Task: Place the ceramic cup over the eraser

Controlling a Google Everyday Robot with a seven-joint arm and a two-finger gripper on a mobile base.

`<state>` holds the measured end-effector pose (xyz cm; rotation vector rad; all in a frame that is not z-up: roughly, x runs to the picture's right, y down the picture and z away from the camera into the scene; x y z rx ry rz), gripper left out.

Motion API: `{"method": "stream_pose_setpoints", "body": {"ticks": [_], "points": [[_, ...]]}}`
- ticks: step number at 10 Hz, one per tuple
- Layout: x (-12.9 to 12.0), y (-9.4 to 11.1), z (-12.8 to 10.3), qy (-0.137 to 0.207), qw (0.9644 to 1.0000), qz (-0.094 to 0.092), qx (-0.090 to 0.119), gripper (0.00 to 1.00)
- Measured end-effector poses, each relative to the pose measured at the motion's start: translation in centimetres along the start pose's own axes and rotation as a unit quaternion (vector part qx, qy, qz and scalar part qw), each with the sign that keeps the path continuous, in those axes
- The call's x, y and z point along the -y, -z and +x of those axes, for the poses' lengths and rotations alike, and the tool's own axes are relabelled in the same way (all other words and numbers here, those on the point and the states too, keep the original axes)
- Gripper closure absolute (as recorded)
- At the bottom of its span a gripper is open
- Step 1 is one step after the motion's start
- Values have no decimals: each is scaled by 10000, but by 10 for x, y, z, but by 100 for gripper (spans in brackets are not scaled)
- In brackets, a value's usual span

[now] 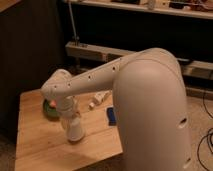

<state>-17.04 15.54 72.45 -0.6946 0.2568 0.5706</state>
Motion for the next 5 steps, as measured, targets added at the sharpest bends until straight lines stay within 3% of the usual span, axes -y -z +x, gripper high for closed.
{"method": "stream_pose_setpoints", "body": {"ticks": [1, 3, 5], "points": [[0, 0, 2, -17, 10000, 4, 1, 22], [4, 1, 6, -80, 9998, -151, 117, 20], [3, 1, 5, -62, 9997, -171, 130, 20]]}}
